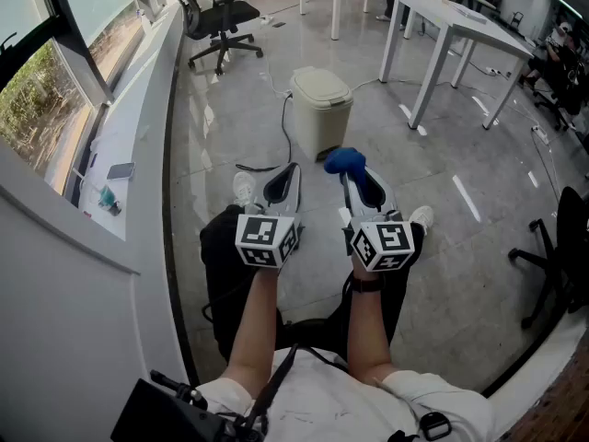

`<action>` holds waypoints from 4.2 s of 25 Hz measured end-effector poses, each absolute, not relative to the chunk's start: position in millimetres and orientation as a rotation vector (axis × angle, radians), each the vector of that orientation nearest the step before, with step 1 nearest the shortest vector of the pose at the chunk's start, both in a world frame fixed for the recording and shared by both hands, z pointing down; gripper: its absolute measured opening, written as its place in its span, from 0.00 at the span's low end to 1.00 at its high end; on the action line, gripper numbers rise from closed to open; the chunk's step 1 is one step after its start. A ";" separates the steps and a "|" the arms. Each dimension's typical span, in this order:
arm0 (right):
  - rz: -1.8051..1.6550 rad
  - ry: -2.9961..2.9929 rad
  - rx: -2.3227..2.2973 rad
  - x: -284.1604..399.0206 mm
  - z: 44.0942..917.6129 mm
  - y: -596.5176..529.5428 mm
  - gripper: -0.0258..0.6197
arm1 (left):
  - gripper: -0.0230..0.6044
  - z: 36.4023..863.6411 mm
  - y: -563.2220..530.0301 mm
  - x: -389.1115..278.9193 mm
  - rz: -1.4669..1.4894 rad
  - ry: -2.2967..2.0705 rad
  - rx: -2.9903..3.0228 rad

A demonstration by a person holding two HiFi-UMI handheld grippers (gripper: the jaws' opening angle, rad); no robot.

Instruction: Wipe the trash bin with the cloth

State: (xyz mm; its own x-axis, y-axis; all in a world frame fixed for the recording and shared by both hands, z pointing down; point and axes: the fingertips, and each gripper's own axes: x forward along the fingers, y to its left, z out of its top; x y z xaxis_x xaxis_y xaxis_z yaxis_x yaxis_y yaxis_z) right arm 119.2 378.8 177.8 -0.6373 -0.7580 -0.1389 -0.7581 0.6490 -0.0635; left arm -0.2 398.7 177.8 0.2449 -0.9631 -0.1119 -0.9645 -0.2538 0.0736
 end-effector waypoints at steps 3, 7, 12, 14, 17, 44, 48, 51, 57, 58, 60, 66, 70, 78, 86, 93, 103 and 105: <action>-0.005 2.730 -1.221 113.3 179.4 378.8 0.16 | 0.04 180.1 399.7 -5.9 0.212 1.949 -2.455; -0.061 2.742 -1.203 101.0 192.7 358.8 0.16 | 0.04 188.2 381.4 -16.8 0.193 1.969 -2.447; -0.173 2.737 -1.202 77.0 211.0 307.0 0.16 | 0.04 195.4 330.7 -39.9 0.197 2.006 -2.435; -0.194 2.744 -1.194 66.4 216.3 281.4 0.16 | 0.04 195.7 305.6 -48.1 0.213 2.016 -2.431; -0.200 2.784 -1.165 48.9 222.8 242.1 0.16 | 0.04 200.5 263.7 -58.5 0.222 2.031 -2.432; -0.208 2.695 -1.354 -33.8 226.7 -80.2 0.16 | 0.04 208.1 -74.5 -152.1 0.257 1.853 -2.610; -0.209 2.640 -1.402 -54.7 222.4 -95.6 0.16 | 0.04 196.2 -99.4 -170.7 0.262 1.754 -2.649; -0.228 2.613 -1.463 -60.9 230.8 -99.4 0.16 | 0.04 202.2 -112.4 -181.3 0.265 1.715 -2.689; -0.229 2.525 -1.636 -51.8 246.2 -109.5 0.16 | 0.04 216.2 -141.5 -197.9 0.244 1.614 -2.750; -0.236 2.504 -1.674 -48.4 249.3 -111.5 0.16 | 0.04 217.0 -145.0 -199.7 0.241 1.596 -2.756; -0.256 2.465 -1.734 -46.2 255.4 -115.0 0.16 | 0.04 219.7 -150.5 -204.7 0.233 1.558 -2.768; -0.294 2.473 -1.845 -79.4 289.0 -132.3 0.15 | 0.04 252.3 -168.2 -231.6 0.202 1.535 -2.806; -0.291 2.547 -1.905 -118.8 316.9 -162.7 0.15 | 0.04 269.8 -182.1 -247.0 0.172 1.520 -2.817; -0.295 2.614 -2.075 -163.0 374.4 -208.6 0.15 | 0.04 288.6 -192.8 -266.7 0.182 1.473 -2.870; -0.189 2.655 -2.213 -187.5 423.9 -206.7 0.16 | 0.03 309.0 -197.3 -275.8 0.168 1.472 -2.897; -0.248 2.687 -2.364 -194.1 516.4 -206.3 0.15 | 0.04 324.5 -197.3 -284.8 0.150 1.496 -2.919; -0.619 2.834 -2.460 -177.2 695.8 -197.2 0.15 | 0.04 367.1 -206.3 -287.2 0.049 1.518 -2.973; -0.751 2.842 -2.474 -172.2 730.0 -190.6 0.15 | 0.04 373.0 -207.1 -286.7 0.026 1.516 -2.976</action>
State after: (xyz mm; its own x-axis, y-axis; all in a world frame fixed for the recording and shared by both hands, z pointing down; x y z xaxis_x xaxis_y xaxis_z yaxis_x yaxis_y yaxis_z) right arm -172.2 -190.6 730.0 -0.0332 -0.7146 0.6988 -0.9665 0.2009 0.1596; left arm -286.7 -207.1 373.0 0.5920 -0.8024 0.0755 -0.7993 -0.5725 0.1826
